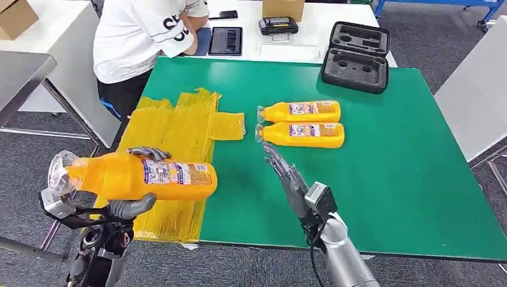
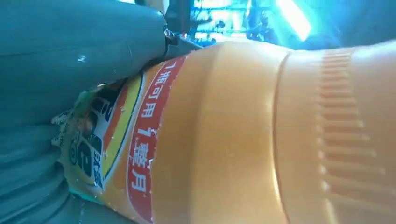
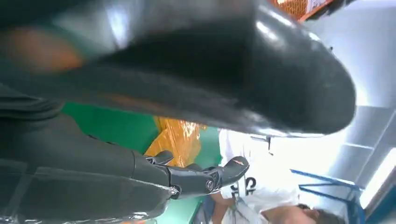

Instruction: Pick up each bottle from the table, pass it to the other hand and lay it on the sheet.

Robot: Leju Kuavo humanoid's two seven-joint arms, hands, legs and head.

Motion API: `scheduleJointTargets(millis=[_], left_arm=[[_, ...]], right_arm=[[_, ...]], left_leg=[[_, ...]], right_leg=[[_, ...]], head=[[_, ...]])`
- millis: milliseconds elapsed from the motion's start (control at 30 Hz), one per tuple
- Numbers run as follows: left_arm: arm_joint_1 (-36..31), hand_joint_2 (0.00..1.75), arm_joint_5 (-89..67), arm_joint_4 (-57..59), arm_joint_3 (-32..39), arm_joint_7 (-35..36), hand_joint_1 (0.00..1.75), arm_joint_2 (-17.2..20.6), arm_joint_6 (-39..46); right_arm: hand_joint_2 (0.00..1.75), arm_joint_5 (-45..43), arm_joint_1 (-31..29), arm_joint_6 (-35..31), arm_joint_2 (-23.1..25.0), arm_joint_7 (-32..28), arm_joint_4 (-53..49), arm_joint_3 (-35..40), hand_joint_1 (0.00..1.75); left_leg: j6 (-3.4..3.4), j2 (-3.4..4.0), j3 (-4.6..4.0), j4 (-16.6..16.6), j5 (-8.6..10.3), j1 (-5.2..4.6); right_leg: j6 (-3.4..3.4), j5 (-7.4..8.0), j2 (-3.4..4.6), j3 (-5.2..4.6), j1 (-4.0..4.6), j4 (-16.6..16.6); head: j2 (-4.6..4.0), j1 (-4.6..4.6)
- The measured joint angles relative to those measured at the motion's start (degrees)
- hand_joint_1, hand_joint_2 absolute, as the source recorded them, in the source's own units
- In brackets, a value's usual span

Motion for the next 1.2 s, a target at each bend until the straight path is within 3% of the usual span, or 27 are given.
scheduleJointTargets(millis=[333,367,500,767,1000,1200], left_arm=[[3.84,1.75,-13.57,-7.8,3.52,2.71,1.75,5.03,12.06],[3.83,1.75,-13.7,-7.91,3.74,2.71,1.75,5.33,12.15],[3.89,1.75,-14.19,-8.19,3.93,3.17,1.75,5.9,13.08],[4.24,1.75,-27.82,-9.7,3.98,7.15,1.75,7.74,27.63],[5.21,1.75,-33.79,-11.06,3.63,8.63,1.75,10.87,27.07],[6.77,1.75,-35.73,-11.16,2.32,9.7,1.75,18.34,22.42]], right_arm=[[0.0,-1.35,2.25,-4.15,0.07,0.37,-4.24,-4.24,0.0],[1.75,-1.4,2.31,-4.17,0.07,0.41,-4.63,-4.5,0.0],[1.75,-1.46,2.56,-4.33,0.15,0.5,-5.53,-5.05,0.0],[1.75,-1.81,2.52,-5.25,0.59,1.62,-6.51,-5.9,0.0],[1.75,-1.79,2.54,-5.55,0.66,2.16,-6.99,-6.36,0.0],[1.75,-2.29,2.28,-4.79,0.55,2.05,-6.67,-6.93,0.0]], left_leg=[[-0.03,0.01,-0.01,-0.01,-0.02,0.02],[-0.03,0.01,0.0,-0.01,-0.02,0.02],[-0.02,0.0,-0.01,-0.01,-0.01,0.01],[-0.02,0.01,-0.01,-0.01,-0.01,0.01],[-0.03,0.01,-0.01,-0.01,-0.02,0.03],[-0.03,0.02,-0.01,-0.02,-0.01,0.04]], right_leg=[[-0.04,-0.04,0.0,-0.05,0.02,-0.01],[-0.04,-0.04,0.0,-0.05,0.02,0.0],[-0.03,-0.03,0.0,-0.03,0.01,0.0],[-0.03,-0.02,0.0,-0.04,0.02,0.0],[-0.04,-0.04,0.01,-0.05,0.03,0.0],[-0.04,-0.04,0.03,-0.05,0.04,0.01]], head=[[0.0,0.02],[0.0,0.02],[0.0,0.02],[0.0,0.02],[0.0,0.02],[0.0,0.04]])
